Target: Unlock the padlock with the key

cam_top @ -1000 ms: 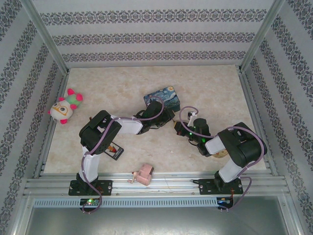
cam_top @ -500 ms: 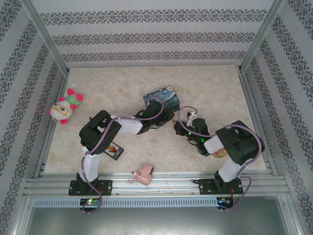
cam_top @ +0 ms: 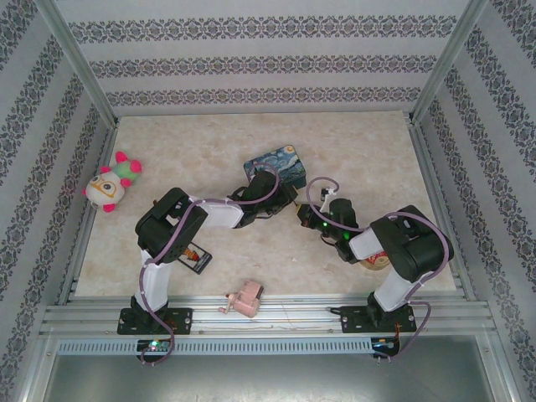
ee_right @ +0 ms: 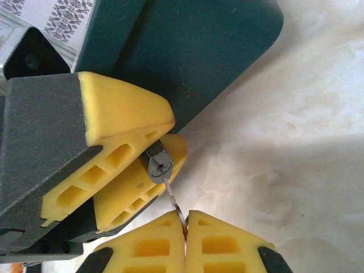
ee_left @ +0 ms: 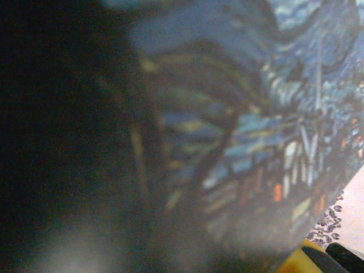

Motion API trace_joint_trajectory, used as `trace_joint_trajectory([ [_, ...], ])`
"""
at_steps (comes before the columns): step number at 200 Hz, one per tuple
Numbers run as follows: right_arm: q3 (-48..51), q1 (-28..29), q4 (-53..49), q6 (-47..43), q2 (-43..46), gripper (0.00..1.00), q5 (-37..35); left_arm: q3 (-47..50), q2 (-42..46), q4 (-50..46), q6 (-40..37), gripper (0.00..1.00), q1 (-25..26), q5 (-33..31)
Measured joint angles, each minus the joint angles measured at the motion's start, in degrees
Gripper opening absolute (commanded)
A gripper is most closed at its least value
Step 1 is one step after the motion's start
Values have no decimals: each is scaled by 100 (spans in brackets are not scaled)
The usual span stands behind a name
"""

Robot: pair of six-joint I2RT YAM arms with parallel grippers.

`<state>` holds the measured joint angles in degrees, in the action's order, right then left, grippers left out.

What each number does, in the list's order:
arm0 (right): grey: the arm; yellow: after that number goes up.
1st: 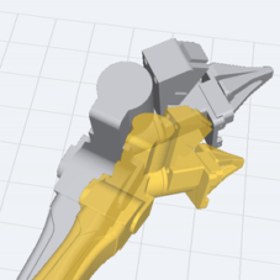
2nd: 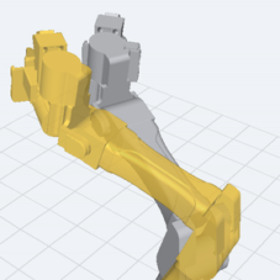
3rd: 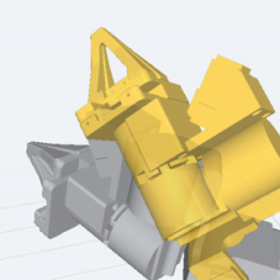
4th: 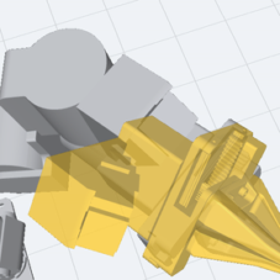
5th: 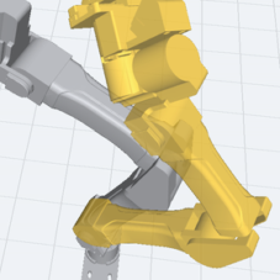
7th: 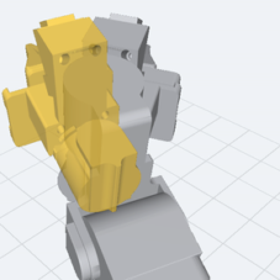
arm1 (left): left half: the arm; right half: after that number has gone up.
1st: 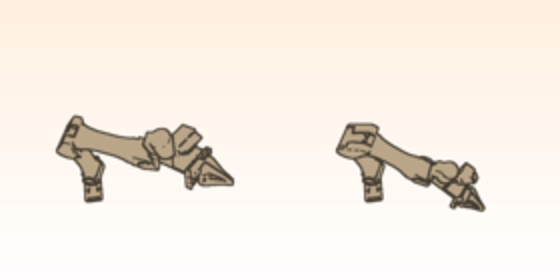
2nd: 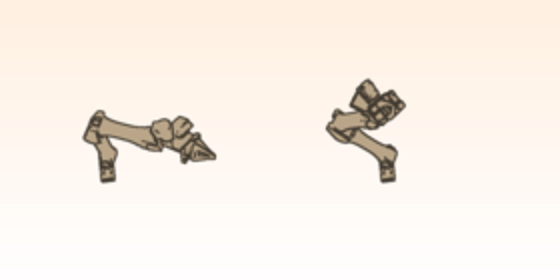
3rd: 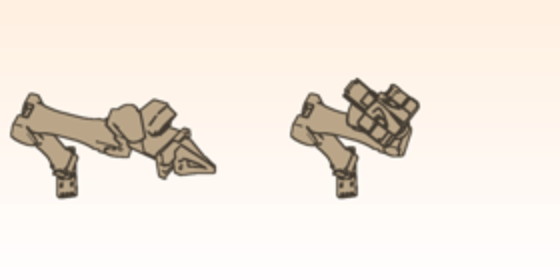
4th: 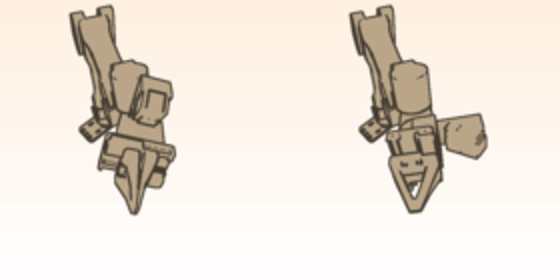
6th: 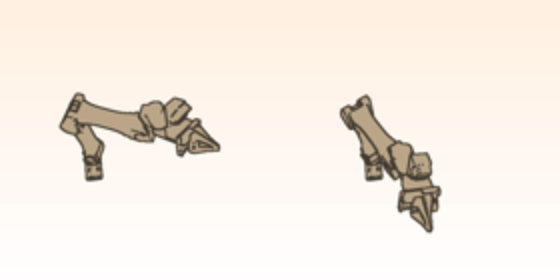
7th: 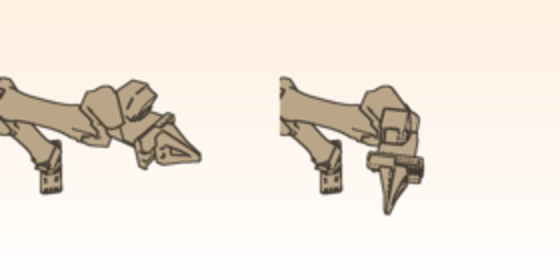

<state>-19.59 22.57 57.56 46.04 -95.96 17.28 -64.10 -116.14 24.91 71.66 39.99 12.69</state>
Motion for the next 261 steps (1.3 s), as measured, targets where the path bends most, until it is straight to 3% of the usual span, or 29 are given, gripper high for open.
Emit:
trace_joint_trajectory([
  [70,-70,-221,-122,72,98,0,452,-44,0,-26,0,10,0,20],
  [147,-94,-216,-103,74,37,0,476,-44,-26,-15,46,10,0,9],
  [261,-280,-590,1381,988,-1115,0,1412,-74,-55,0,90,10,-85,-136],
])
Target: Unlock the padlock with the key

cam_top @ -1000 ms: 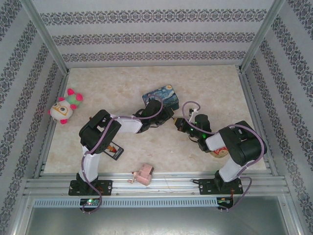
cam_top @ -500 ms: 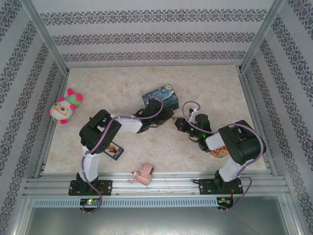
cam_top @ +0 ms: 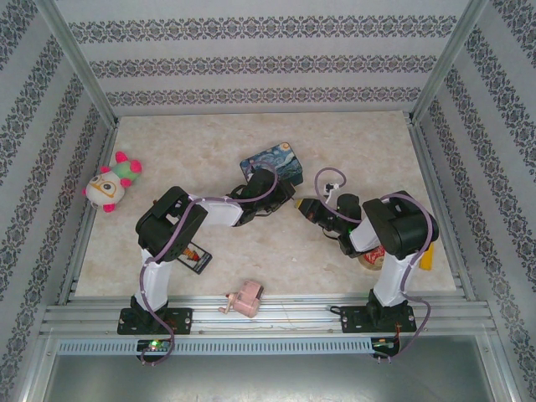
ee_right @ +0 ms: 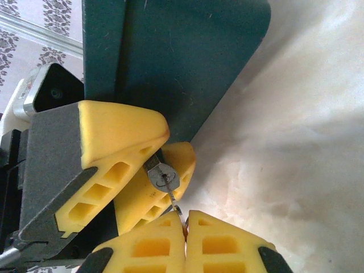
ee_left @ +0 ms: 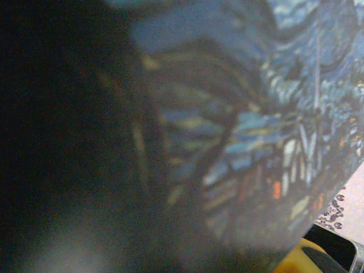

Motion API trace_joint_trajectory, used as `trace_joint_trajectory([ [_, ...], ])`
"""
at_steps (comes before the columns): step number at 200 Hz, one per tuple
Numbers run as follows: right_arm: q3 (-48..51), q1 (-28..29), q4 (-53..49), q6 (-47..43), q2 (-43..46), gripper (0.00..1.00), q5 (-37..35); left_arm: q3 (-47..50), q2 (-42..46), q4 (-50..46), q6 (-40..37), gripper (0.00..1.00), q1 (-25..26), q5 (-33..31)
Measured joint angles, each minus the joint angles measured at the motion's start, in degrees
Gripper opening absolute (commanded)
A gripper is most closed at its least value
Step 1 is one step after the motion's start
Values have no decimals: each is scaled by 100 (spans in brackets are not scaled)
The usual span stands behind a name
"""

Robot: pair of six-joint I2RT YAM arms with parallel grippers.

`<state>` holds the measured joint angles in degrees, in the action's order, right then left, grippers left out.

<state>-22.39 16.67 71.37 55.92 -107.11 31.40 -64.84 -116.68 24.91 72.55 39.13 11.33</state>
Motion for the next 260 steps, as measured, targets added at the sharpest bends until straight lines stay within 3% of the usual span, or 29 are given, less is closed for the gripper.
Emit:
trace_joint_trajectory([
  [260,-142,-299,260,1600,-146,0,387,-28,-96,407,343,10,-26,26],
])
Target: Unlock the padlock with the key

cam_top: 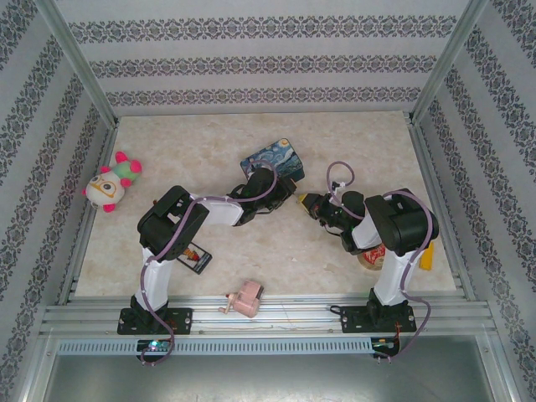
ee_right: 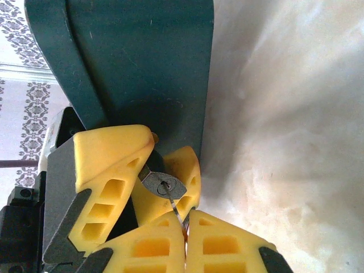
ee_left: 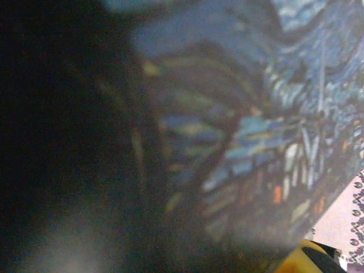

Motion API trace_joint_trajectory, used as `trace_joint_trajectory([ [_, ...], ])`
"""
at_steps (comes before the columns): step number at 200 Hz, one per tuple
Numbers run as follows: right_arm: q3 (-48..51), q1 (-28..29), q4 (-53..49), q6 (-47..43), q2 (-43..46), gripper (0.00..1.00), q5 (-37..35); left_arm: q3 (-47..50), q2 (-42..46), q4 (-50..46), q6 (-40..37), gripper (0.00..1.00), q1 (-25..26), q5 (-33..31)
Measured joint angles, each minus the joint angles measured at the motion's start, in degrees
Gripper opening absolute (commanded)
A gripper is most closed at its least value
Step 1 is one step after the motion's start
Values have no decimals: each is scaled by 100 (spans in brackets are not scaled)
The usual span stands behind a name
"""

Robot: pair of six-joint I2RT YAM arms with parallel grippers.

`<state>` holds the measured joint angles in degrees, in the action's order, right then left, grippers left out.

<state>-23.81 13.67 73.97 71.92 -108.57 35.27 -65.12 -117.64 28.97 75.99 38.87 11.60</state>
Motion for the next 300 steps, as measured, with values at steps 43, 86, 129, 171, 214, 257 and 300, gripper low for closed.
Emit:
trace_joint_trajectory([
  [43,-81,-17,-28,17,0,0,87,20,0,94,101,10,-63,94],
  [86,-81,-17,-20,15,15,0,107,118,4,302,140,10,-76,151],
  [129,-79,-2,-2,-24,98,0,103,216,11,577,321,10,-114,223],
  [171,17,-2,24,-59,199,0,59,234,42,595,404,10,-140,389],
  [214,33,46,42,-136,205,0,35,234,85,459,424,10,-146,426],
  [257,59,267,26,-181,190,0,-177,223,232,-50,424,10,-173,400],
  [300,61,446,35,-205,85,0,-166,168,490,-990,420,10,-177,291],
])
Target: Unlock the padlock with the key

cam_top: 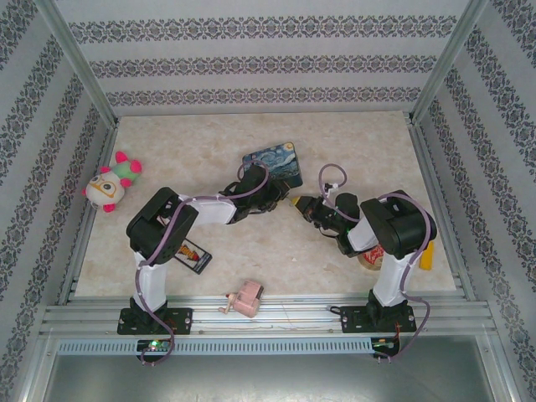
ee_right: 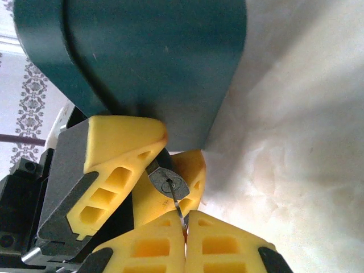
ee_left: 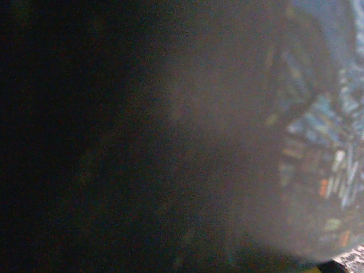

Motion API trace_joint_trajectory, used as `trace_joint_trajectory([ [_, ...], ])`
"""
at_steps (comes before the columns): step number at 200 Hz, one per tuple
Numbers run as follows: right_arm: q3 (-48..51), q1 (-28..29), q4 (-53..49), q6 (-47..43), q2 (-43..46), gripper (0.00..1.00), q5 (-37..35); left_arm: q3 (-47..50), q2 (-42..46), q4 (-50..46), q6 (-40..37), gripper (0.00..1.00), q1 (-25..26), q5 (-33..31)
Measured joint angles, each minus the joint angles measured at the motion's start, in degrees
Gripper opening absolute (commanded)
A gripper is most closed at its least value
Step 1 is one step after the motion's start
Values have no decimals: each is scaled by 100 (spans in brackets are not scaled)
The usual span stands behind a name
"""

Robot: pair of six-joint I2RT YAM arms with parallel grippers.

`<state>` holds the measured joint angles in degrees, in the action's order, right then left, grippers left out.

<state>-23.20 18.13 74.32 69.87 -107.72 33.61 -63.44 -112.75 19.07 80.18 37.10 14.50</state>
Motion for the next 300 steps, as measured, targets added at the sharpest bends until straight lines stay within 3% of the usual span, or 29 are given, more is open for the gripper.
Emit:
trace_joint_trajectory([
  [130,37,251,271,2,-236,0,-302,-101,68,-501,52,9,0,-166],
  [300,319,616,321,-1217,109,0,-1137,-131,70,-367,304,6,-7,184],
])
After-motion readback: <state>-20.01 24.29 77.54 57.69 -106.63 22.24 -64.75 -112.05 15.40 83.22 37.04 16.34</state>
